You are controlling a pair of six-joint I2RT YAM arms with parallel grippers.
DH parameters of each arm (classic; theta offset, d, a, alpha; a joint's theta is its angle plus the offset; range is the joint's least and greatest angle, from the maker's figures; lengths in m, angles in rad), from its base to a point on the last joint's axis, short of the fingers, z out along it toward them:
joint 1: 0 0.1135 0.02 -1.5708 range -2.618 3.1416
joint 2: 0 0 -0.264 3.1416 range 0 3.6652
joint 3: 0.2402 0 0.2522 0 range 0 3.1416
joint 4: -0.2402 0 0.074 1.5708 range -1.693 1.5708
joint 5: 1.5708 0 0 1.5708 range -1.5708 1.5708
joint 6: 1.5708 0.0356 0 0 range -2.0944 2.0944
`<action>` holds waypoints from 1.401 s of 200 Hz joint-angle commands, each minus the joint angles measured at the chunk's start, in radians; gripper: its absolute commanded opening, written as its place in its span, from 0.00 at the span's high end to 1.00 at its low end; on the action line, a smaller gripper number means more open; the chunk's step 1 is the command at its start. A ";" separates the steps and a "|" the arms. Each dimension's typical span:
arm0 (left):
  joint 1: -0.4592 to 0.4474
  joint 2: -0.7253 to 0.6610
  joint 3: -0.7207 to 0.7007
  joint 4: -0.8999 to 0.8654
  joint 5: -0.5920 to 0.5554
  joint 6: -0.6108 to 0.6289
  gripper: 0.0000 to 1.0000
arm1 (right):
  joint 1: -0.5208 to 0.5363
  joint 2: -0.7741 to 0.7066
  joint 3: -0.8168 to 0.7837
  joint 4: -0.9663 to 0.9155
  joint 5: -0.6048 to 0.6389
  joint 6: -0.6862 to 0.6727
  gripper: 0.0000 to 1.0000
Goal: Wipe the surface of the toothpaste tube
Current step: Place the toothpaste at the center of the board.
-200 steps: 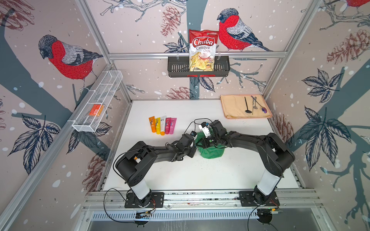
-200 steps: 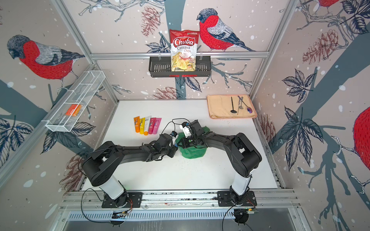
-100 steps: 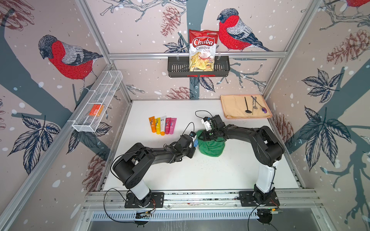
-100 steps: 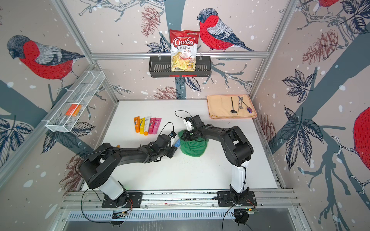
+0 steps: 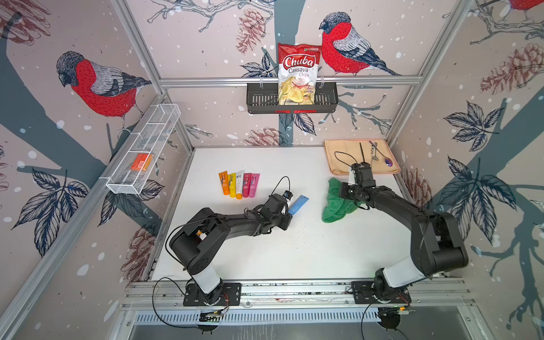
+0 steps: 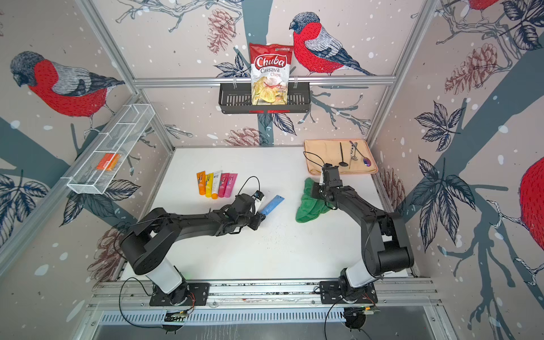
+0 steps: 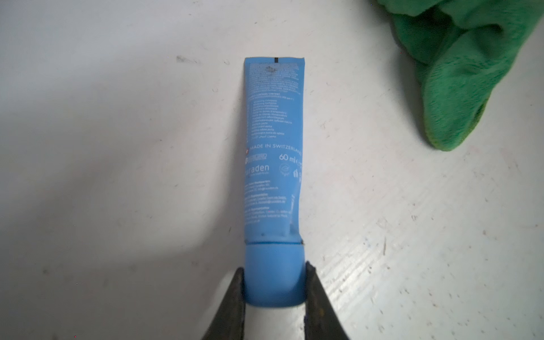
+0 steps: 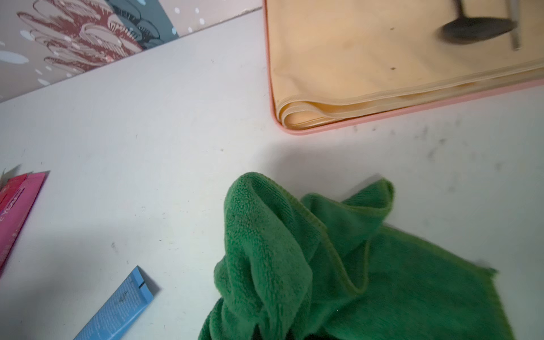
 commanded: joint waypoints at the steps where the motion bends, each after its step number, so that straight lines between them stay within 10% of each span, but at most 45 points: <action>1: 0.000 0.050 0.077 0.006 -0.054 -0.043 0.90 | -0.038 -0.088 -0.044 0.023 0.014 -0.002 1.00; 128: 0.006 0.637 0.987 -0.321 -0.136 -0.107 0.91 | -0.081 -0.163 -0.108 0.085 -0.088 0.008 1.00; 180: 0.006 0.669 1.004 -0.337 -0.037 -0.097 0.79 | -0.079 -0.153 -0.113 0.110 -0.123 0.015 1.00; 227: 0.005 0.571 0.908 -0.308 0.016 -0.077 0.34 | -0.058 -0.144 -0.108 0.117 -0.138 0.014 1.00; 280: 0.007 0.299 0.646 -0.335 -0.173 -0.056 0.29 | 0.033 -0.100 -0.083 0.113 -0.136 0.000 1.00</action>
